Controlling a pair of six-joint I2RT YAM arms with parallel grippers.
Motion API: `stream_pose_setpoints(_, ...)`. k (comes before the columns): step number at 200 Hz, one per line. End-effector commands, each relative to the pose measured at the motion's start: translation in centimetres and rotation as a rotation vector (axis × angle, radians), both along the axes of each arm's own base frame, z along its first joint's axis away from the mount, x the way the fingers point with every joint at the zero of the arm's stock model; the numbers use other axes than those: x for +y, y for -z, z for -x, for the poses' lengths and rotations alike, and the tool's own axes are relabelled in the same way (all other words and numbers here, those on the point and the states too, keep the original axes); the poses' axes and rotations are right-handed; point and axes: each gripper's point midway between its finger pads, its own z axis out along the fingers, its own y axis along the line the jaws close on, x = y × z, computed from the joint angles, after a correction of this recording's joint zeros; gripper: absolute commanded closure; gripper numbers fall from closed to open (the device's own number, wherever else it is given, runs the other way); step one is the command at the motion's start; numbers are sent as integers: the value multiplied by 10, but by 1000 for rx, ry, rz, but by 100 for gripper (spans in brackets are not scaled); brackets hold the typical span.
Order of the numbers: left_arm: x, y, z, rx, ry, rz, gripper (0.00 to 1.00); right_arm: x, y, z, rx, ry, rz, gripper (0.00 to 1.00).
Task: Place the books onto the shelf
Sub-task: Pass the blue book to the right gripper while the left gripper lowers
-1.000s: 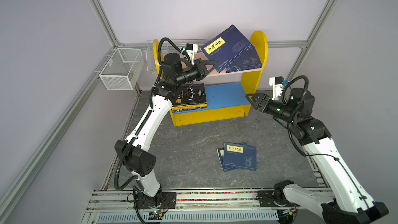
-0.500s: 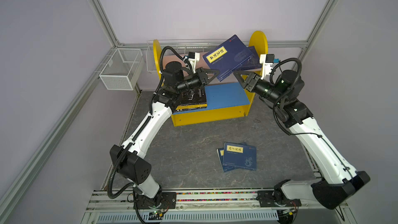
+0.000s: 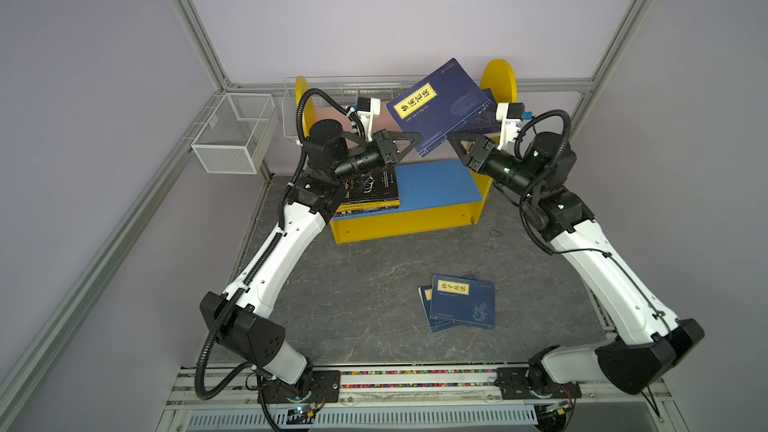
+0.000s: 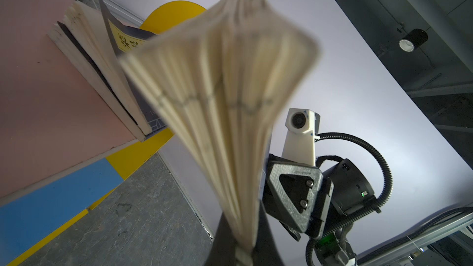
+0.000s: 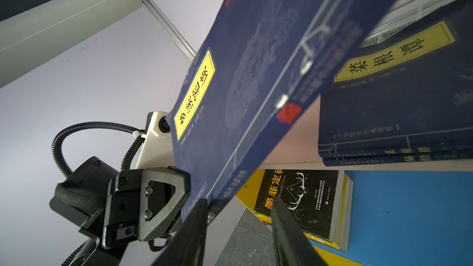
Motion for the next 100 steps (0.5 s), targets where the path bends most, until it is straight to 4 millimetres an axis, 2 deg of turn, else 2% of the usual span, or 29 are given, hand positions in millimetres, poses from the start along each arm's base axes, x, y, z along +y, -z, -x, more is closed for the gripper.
stream_pose_setpoints(1,2,-17,16,-72,15,31,100,5,-18,0,-39,-9,-44,61)
stream_pose_setpoints(41,-1,-15,19,-69,23,31,100,12,-29,4,-69,-42,-89,66)
stream_pose_setpoints(75,0,-13,18,-67,8,33,100,18,-32,11,-67,-60,-98,85)
stream_pose_setpoints(100,2,-6,13,-52,-26,21,100,16,-32,11,-73,-41,-101,93)
